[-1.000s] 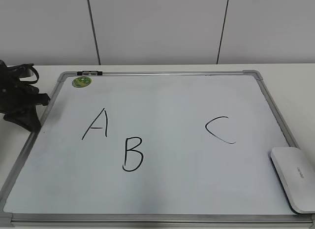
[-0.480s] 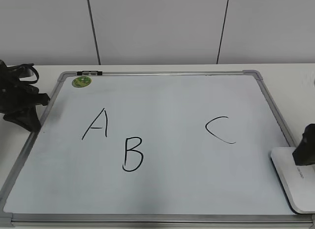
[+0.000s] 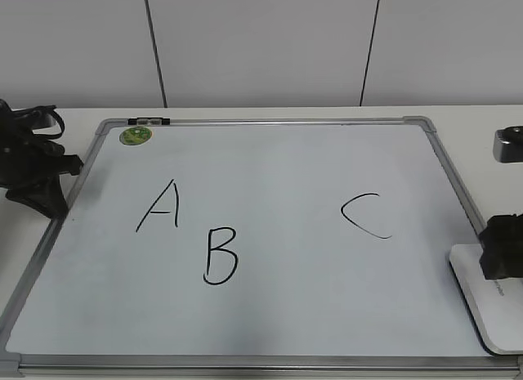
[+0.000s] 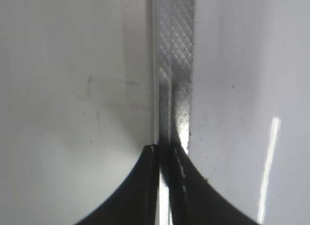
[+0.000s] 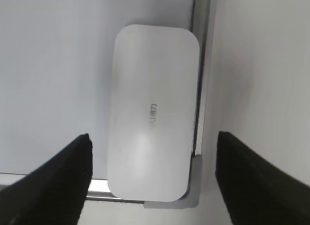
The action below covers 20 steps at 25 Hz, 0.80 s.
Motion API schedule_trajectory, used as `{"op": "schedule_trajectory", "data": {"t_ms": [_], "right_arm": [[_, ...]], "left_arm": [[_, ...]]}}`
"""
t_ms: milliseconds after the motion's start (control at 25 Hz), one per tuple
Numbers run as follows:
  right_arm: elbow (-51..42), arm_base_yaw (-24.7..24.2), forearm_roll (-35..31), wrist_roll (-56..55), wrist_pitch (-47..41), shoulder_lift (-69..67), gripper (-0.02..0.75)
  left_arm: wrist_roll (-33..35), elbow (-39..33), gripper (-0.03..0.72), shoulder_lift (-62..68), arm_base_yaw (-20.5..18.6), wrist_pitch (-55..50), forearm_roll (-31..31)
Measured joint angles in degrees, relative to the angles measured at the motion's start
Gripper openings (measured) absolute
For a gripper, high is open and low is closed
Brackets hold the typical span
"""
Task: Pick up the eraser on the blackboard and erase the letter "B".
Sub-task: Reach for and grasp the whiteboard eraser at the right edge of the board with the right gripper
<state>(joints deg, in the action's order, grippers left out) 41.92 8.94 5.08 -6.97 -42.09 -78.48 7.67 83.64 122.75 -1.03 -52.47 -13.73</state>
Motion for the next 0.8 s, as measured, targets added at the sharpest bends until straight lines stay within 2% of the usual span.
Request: {"op": "schedule_trajectory", "data": {"t_ms": [160, 400, 800], "right_arm": [[0.1, 0.0, -0.1, -1.3, 0.7, -1.3, 0.608], [0.1, 0.0, -0.4, -1.2, 0.7, -5.8, 0.666], [0.4, 0.0, -0.7, -0.9, 3.5, -14.0, 0.669]], "left_arm": [[0.0, 0.0, 0.011, 0.0, 0.0, 0.0, 0.0], [0.0, 0.0, 0.011, 0.0, 0.0, 0.0, 0.0], [0.0, 0.0, 0.011, 0.0, 0.0, 0.0, 0.0]]}}
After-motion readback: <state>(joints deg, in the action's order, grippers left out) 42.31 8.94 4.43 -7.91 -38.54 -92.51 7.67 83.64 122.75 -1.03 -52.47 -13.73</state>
